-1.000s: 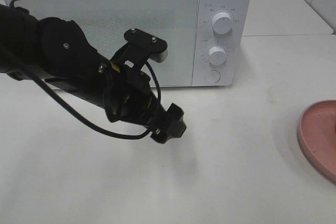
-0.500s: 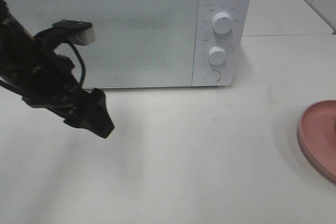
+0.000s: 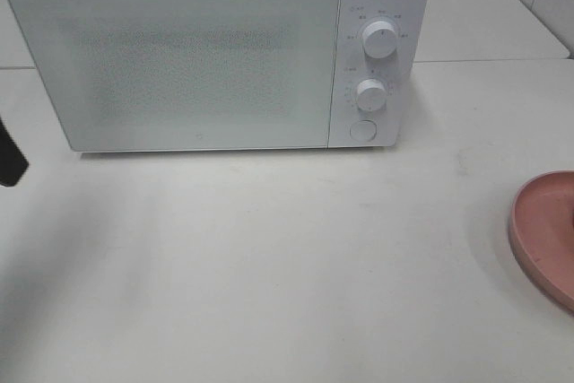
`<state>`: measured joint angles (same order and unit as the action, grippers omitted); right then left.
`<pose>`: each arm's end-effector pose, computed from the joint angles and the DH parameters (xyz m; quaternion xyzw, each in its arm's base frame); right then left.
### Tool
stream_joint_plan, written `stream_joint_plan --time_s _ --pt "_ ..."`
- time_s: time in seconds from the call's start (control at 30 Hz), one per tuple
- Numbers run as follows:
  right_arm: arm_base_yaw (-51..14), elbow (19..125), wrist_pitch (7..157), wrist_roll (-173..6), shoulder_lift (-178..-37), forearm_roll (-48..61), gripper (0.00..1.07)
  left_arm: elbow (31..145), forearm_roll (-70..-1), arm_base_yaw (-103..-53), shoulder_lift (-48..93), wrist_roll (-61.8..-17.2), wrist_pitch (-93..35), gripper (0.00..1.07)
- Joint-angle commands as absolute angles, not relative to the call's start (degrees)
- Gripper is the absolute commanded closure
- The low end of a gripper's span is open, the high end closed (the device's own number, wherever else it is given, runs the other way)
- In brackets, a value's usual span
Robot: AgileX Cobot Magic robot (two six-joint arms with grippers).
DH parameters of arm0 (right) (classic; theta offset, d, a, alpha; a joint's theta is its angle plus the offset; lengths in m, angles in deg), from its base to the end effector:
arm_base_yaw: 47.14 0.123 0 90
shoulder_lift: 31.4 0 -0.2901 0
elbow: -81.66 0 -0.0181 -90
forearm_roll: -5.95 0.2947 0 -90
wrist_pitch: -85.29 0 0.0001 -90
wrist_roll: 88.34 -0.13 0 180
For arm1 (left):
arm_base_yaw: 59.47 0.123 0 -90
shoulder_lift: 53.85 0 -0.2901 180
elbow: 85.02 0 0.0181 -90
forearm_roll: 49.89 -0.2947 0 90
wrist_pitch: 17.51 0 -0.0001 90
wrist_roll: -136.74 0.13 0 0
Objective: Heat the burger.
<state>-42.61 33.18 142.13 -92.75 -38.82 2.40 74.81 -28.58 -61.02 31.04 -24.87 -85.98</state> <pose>0.0663 -0.0015 0.2905 -0.0006 0.8322 0.0123 0.5543 0.2788 -0.0515 0.2317 0.1127 0.9764 -0.1655 0.0806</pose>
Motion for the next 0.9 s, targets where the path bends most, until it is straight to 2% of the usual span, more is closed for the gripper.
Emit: stream_joint_plan --time_s 0.03,0.07,0.2,0.6,0.7,0.9 --pt "-43.1 33.1 142.3 -92.5 -37.1 2.5 0.32 73.2 -31.0 -57.2 26.8 -29.0 -87.1 0.07" --pt "-43.1 33.1 142.3 -92.5 -37.1 2.5 0.32 70.7 -32.2 -55.7 23.4 -30.1 -86.3 0.07" --pt "-43.1 33.1 142.3 -92.5 -37.1 2.5 0.32 66.4 -34.4 -55.4 18.0 -31.8 -84.4 0.07" --pt "-43.1 33.1 142.3 -92.5 -37.1 2.5 0.32 48.9 -35.3 -55.4 -9.5 -31.7 -76.6 0.07" --pt "-43.1 33.1 142.3 -92.5 -37.1 2.5 0.32 48.5 -35.7 -55.4 -15.8 -33.2 -78.4 0.07" --pt "-43.1 33.1 142.3 -92.5 -37.1 2.5 0.32 47.4 -37.0 -55.4 -26.4 -33.2 -79.4 0.07"
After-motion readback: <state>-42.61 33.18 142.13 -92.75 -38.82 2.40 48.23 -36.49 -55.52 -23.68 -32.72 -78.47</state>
